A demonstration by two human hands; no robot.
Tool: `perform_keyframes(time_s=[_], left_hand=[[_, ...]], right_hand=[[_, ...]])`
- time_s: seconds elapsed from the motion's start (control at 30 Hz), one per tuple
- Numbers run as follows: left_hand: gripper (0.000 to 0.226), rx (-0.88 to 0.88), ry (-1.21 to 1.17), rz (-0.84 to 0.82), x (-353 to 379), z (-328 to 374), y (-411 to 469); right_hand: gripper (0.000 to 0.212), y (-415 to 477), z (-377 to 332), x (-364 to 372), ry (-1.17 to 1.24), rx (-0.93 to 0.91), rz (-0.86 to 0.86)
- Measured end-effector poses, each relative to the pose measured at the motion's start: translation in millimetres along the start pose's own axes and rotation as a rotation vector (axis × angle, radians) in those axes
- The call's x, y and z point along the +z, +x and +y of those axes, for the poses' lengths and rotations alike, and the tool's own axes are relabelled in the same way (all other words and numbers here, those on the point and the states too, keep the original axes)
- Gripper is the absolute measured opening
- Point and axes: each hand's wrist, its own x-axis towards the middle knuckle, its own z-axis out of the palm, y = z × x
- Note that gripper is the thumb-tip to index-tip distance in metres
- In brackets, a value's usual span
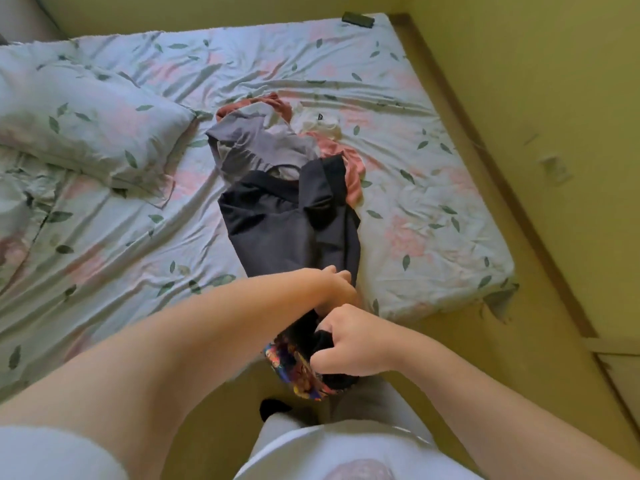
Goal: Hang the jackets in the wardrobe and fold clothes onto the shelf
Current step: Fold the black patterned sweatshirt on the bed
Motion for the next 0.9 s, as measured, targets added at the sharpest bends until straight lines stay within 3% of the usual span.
perform_keyframes(time_s=[0.07,0.2,0.3,0.47,0.6,0.67,0.8,0.9], left_hand=[[0.044,0.026,0.11,0.015,-2.8,6.4,-2.6],[0.035,-0.027,0.204,0.27,-18.2,-32.1,-38.7],[0.022,-0.225,0.02,0.432,-19.9,-72.9,-94.9],[0.026,-0.442,-0.125,0.697,-1.3,-120.6,-183.3],[0.024,-0.633,-0.274,0.985,14.9,-138.9,-256.3],[0.022,-0.743,-0.274,1.066,19.8,-140.3,-293.8],[0.018,-0.96,-0.32,1.421,32.6,-130.6,-360.0],[0.024,-1.134,-0.272,1.56,38.0,-113.1,-402.1]], right_hand=[[0.029,-8.7,0.9,3.7,-0.017,0.004,-0.009],[0.03,-16.6,-0.8,-7.4,-0.051,0.013,0.042],[0.028,-10.0,-1.6,-33.4,-0.013,0.027,0.226],[0.025,17.1,-27.2,-84.7,0.015,-0.054,0.561],[0.031,42.0,-70.0,-106.4,-0.028,-0.229,0.673],[0.028,51.4,-99.7,-111.2,-0.105,-0.316,0.706],[0.022,67.4,-169.0,-122.3,-0.308,-0.506,0.823],[0.018,73.5,-220.9,-128.0,-0.423,-0.594,0.882]])
